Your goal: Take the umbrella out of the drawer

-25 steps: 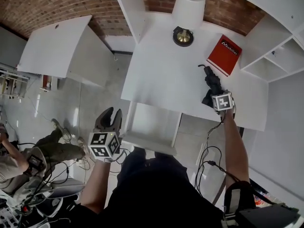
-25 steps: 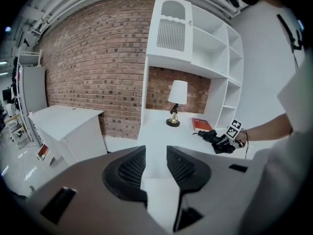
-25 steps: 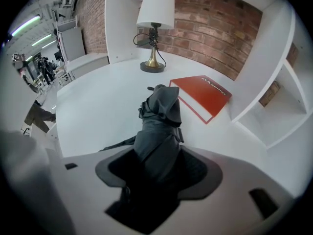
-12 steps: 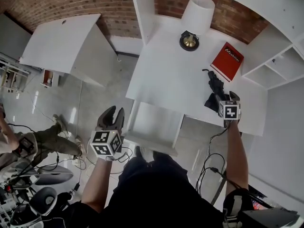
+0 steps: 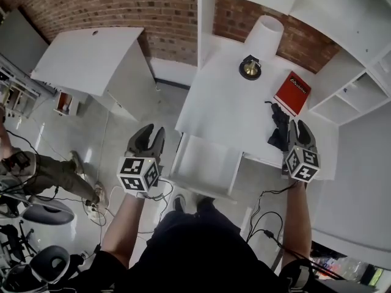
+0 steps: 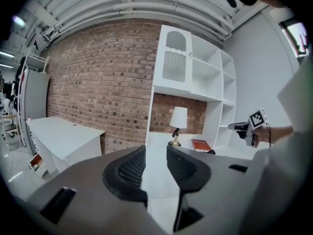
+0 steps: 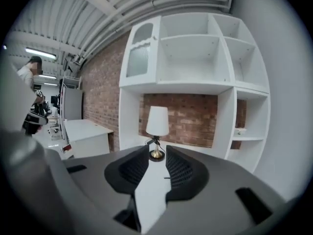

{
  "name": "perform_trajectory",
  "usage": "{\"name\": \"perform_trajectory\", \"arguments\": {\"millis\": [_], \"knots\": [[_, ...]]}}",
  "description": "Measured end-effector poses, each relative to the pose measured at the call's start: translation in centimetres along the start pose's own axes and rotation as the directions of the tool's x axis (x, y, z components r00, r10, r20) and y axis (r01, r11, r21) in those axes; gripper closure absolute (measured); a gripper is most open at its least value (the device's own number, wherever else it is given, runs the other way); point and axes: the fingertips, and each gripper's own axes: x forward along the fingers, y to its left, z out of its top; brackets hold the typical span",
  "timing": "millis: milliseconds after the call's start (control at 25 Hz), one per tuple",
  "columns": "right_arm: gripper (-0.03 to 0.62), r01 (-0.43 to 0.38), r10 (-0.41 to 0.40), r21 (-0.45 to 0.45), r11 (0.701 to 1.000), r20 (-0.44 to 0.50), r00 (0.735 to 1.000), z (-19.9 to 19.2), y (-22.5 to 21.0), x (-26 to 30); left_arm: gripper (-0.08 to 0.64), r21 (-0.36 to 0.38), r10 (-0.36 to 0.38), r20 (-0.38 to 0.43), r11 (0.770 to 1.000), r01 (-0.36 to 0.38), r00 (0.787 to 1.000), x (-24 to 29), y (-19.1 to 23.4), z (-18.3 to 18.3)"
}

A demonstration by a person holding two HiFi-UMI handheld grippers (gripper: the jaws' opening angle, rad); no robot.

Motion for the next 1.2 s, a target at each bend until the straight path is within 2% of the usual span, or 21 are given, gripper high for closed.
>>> {"name": "perform_trajectory", "arguments": {"millis": [240, 400, 640, 760, 1040, 1200], "knots": [[0.520, -0.030, 0.028, 0.008, 1.000, 0.176, 0.984, 6.3, 8.5, -7.0, 0.430, 0.007, -0.077, 0.132, 0.997, 0.077, 0.988, -4.1, 0.5, 4.4], [0.559, -0.028, 0.030, -0.012, 1.000, 0.261, 0.965, 9.9, 12.8, -10.8, 0.430, 0.072, -0.118, 0.211, 0.992, 0.105, 0.970, -6.3, 0.4, 7.6], [0.584, -0.006, 0.012, -0.019, 1.000, 0.322, 0.947, 12.6, 17.2, -15.6, 0.437, 0.164, -0.198, 0.306, 0.975, 0.153, 0.931, -9.3, -0.4, 11.2], [0.589, 0.019, -0.008, -0.029, 0.999, 0.332, 0.943, 13.2, 18.3, -16.4, 0.437, 0.166, -0.206, 0.325, 0.973, 0.158, 0.923, -9.7, -0.1, 12.2], [0.594, 0.070, -0.038, -0.071, 0.995, 0.372, 0.927, 15.1, 16.6, -16.6, 0.437, 0.136, -0.148, 0.350, 0.985, 0.106, 0.925, -8.8, 0.2, 14.8], [0.594, 0.060, -0.021, -0.095, 0.994, 0.375, 0.927, 14.7, 16.0, -16.7, 0.437, 0.111, -0.127, 0.353, 0.989, 0.094, 0.927, -9.1, -0.7, 14.8]]}}
